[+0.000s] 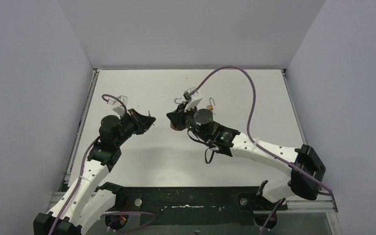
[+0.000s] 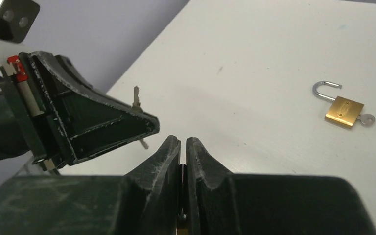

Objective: Lock with the key
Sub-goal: Place the key at the center of the board.

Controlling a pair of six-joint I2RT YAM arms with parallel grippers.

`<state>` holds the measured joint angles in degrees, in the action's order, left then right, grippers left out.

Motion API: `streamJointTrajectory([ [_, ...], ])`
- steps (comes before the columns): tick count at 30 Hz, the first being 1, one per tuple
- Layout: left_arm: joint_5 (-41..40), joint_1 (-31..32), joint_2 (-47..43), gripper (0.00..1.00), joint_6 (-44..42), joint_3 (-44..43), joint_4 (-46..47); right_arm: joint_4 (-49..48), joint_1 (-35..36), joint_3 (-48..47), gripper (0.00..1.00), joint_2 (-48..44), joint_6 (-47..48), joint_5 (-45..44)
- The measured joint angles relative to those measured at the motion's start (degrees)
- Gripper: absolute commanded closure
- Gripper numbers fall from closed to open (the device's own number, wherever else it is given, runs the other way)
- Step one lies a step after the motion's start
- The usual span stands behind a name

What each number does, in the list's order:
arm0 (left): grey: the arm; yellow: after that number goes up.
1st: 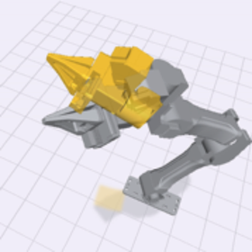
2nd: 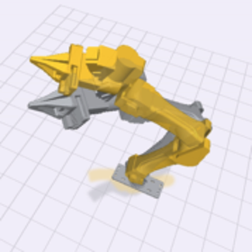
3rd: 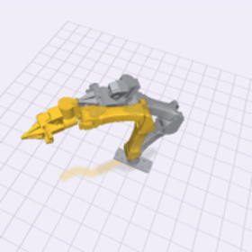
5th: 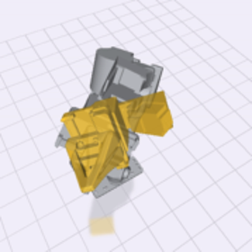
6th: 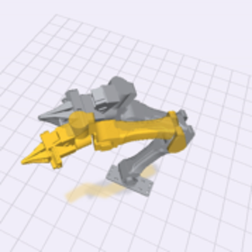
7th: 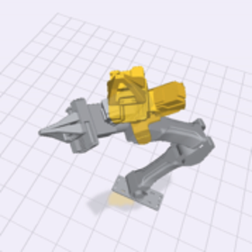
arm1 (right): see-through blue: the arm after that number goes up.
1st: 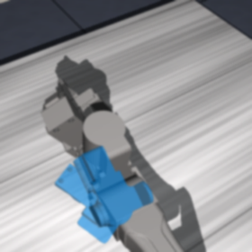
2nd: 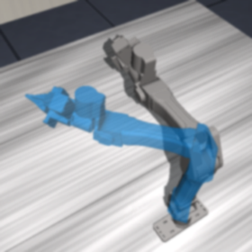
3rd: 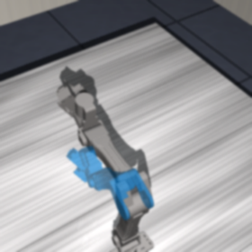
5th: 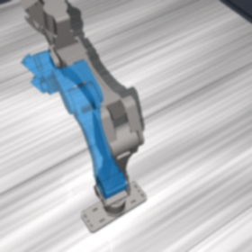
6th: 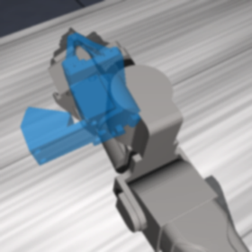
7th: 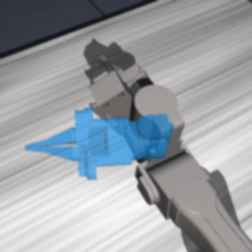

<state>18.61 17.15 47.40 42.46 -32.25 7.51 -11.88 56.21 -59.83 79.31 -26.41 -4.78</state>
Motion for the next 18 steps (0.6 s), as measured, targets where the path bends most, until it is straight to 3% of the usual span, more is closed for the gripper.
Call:
streamJointTrajectory([
  [4, -10.36, 0.61, 2.19, 1.00, -0.61, 0.15, -14.62, -7.13, 1.14, 2.43, 1.00, 7.69, 0.24, -6.16],
  [8, -16.06, 1.70, 5.97, 1.00, 1.92, 2.43, -23.19, -14.62, 2.03, 2.73, 1.00, 18.01, 0.31, -10.62],
  [18, -22.58, 2.78, 13.40, 1.00, 6.71, 4.79, -28.24, -33.14, 6.95, -3.41, 1.00, 41.44, 0.48, -17.40],
])
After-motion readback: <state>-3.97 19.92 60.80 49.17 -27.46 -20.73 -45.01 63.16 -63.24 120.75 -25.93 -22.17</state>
